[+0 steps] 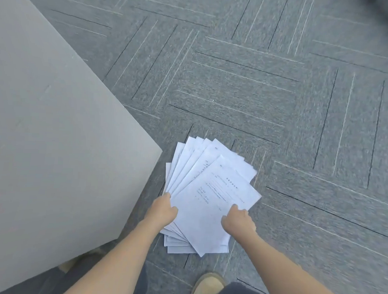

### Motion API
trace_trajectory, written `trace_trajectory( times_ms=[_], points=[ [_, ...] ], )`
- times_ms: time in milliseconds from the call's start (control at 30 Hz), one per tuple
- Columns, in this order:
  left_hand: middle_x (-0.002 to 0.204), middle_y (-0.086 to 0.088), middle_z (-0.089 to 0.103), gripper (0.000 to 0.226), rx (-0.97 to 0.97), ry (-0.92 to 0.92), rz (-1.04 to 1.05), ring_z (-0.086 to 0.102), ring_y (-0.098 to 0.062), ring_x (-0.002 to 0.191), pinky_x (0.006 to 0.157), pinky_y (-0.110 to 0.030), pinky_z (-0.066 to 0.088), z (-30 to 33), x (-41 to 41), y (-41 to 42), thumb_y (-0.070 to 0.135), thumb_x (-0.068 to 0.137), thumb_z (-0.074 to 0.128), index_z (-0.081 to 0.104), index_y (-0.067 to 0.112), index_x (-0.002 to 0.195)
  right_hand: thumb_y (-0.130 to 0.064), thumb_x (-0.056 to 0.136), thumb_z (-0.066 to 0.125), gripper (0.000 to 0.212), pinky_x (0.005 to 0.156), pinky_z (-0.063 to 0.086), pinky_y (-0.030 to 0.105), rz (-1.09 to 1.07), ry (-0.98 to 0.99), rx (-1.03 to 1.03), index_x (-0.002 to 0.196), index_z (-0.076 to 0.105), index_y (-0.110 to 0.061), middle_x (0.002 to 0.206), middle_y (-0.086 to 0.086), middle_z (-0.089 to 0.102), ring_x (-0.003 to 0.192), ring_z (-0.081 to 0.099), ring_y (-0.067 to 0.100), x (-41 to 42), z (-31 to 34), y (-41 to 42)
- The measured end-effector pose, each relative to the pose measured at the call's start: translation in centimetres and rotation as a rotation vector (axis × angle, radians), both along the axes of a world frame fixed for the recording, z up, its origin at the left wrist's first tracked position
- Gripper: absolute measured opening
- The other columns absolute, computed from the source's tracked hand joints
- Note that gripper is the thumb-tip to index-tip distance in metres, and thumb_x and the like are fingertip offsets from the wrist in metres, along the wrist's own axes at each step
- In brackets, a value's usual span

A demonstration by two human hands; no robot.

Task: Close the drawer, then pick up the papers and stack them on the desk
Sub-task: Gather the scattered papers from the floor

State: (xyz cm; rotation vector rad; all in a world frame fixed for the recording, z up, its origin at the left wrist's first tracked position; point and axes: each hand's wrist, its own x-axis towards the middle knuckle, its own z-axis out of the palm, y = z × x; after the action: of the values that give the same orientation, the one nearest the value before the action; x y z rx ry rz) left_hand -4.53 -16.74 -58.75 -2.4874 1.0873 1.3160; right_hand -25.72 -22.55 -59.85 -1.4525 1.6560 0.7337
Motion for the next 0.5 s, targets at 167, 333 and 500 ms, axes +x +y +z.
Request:
trace_trajectory(
  times_ms=[167, 333, 500],
  points=[
    [0.14, -0.018, 0.05, 0.049, -0.015, 0.004, 0.045, 0.049, -0.034, 0.127, 0.099, -0.038, 0.041, -4.1, 0.1, 0.6, 0.016, 0.088, 0.054, 0.044, 0.0, 0.133, -0.031, 0.09, 0.047, 0.06, 0.1, 0.044, 0.049, -0.19, 0.031, 0.029, 0.142, 0.023, -0.015, 0.139, 0.028, 0.037, 0.12, 0.048, 0.042, 0.1, -4.0, 1.0],
    [0.142, -0.022, 0.041, 0.06, -0.033, -0.002, 0.103, 0.042, -0.037, 0.13, 0.104, -0.042, 0.038, -6.9, 0.5, 0.4, 0.015, 0.085, 0.055, 0.034, 0.001, 0.139, -0.035, 0.09, 0.048, 0.068, 0.105, 0.035, 0.05, -0.269, 0.079, -0.086, 0.148, 0.016, -0.019, 0.141, 0.033, 0.03, 0.124, 0.04, 0.047, 1.4, -6.6, 1.5],
    [0.134, -0.025, 0.04, 0.064, 0.012, -0.083, 0.121, 0.042, -0.041, 0.124, 0.096, -0.044, 0.042, -8.0, 0.0, 0.3, 0.021, 0.085, 0.057, 0.031, 0.003, 0.141, -0.032, 0.091, 0.047, 0.075, 0.106, 0.032, 0.048, -0.143, 0.035, -0.275, 0.156, 0.011, -0.016, 0.141, 0.024, 0.035, 0.127, 0.038, 0.041, 1.9, -7.2, 1.2]
  ],
)
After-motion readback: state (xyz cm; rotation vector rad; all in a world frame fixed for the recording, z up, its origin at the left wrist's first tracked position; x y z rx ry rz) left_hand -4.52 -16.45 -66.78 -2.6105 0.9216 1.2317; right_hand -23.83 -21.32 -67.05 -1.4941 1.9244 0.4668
